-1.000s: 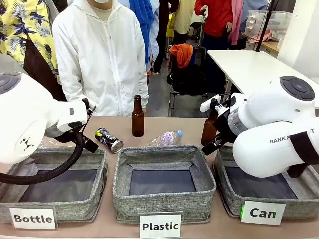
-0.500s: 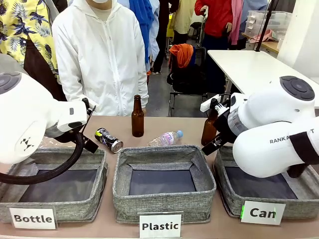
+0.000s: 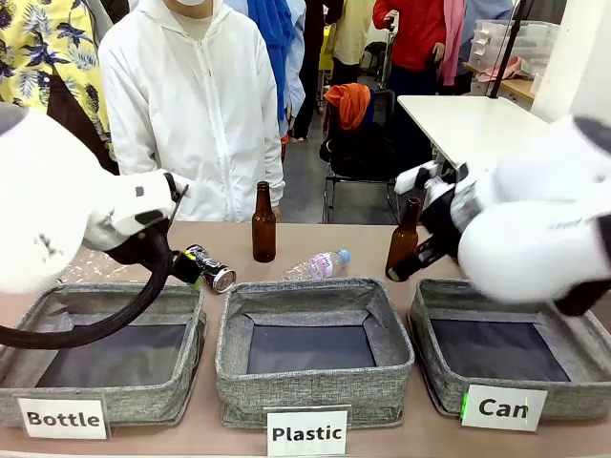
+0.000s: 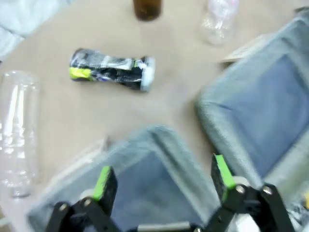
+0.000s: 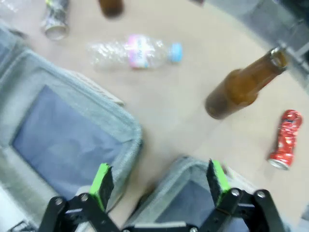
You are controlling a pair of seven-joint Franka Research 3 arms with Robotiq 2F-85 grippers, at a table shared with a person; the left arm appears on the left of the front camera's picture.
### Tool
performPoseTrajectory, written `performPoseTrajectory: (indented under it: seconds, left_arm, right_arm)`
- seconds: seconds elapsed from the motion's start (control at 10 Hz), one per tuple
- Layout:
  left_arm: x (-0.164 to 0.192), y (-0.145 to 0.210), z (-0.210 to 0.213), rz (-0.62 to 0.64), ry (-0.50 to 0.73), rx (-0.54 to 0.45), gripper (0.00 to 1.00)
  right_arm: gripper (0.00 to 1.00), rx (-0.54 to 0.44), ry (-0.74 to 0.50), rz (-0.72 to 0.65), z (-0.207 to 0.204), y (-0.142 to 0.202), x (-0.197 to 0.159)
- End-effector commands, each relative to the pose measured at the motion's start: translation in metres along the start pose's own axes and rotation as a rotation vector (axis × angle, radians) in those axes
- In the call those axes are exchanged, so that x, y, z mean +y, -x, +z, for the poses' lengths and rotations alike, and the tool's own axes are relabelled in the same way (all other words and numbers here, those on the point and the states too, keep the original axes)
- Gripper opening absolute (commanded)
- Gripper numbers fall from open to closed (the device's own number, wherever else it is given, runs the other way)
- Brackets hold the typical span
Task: Sort the can waste into the basket.
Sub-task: Pick up the can waste from the table and place it in the right Fabric basket.
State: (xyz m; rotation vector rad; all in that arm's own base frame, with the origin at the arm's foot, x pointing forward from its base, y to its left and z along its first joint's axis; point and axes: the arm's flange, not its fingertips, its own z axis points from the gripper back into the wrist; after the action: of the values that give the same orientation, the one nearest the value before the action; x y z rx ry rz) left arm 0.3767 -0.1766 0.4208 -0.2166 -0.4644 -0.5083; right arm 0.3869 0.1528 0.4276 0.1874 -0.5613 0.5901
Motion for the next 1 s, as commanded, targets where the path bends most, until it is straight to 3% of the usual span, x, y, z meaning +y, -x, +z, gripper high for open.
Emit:
performPoseTrajectory:
  seconds: [0.0, 0.1, 0.2, 0.4, 0.6, 0.7, 0.9]
  left_arm:
    - [-0.008, -0.006, 0.062, 0.170, 0.148, 0.031, 1.00]
    - [-0.009, 0.000, 0.092, 0.164, 0.240, 0.030, 1.00]
    - [0.002, 0.011, 0.129, 0.146, 0.409, 0.032, 1.00]
    - [0.053, 0.040, 0.172, 0.190, 0.590, -0.038, 1.00]
    - [0.119, 0.083, 0.183, 0.312, 0.641, -0.090, 1.00]
    - [0.161, 0.104, 0.186, 0.431, 0.703, -0.142, 1.00]
    - [0.225, 0.144, 0.190, 0.604, 0.817, -0.298, 1.00]
  right_arm:
    - [1.00, -0.004, -0.136, -0.186, 0.078, -0.005, -0.020]
    - [1.00, 0.029, -0.227, -0.238, 0.108, -0.002, -0.025]
    - [1.00, 0.005, -0.321, -0.301, 0.142, 0.007, -0.037]
    - [1.00, -0.066, -0.430, -0.401, 0.191, 0.042, -0.069]
    - [1.00, -0.159, -0.494, -0.524, 0.220, 0.091, -0.111]
    - [1.00, -0.233, -0.521, -0.591, 0.231, 0.119, -0.133]
    - [1.00, -0.333, -0.573, -0.722, 0.236, 0.166, -0.171]
